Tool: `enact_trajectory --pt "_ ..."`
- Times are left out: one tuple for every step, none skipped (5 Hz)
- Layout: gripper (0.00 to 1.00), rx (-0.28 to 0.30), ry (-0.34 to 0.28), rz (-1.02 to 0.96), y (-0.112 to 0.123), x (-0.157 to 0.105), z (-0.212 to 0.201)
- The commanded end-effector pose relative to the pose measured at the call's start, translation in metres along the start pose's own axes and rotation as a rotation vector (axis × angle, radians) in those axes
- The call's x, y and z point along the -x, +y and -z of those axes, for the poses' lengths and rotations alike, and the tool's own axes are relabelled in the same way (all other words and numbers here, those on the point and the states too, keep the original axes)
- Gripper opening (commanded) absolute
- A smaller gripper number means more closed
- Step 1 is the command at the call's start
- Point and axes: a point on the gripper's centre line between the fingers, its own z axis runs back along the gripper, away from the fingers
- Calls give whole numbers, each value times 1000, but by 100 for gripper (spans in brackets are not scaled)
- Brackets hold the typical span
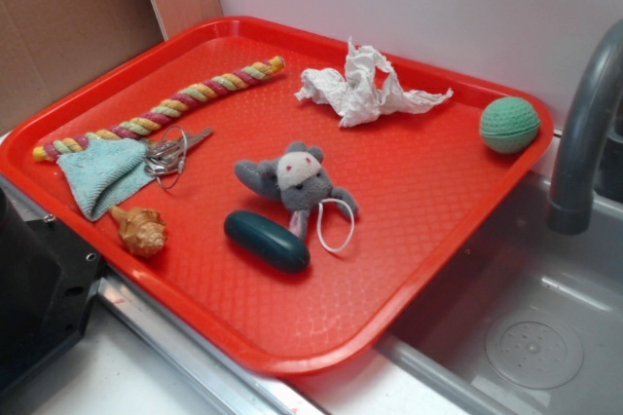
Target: Grab the plastic pickle.
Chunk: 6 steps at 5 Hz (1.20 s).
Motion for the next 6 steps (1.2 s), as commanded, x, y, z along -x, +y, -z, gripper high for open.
enact_trajectory --pt "100 0 0 0 0 0 0" --pt "100 73 -115 249 -1 -5 51" --pt "100 111 -59 493 -10 4 101" --pt "100 109 -12 745 -26 4 142" --pt "100 14 73 862 -45 -8 171" --pt "100 -55 17 927 -63 -12 187"
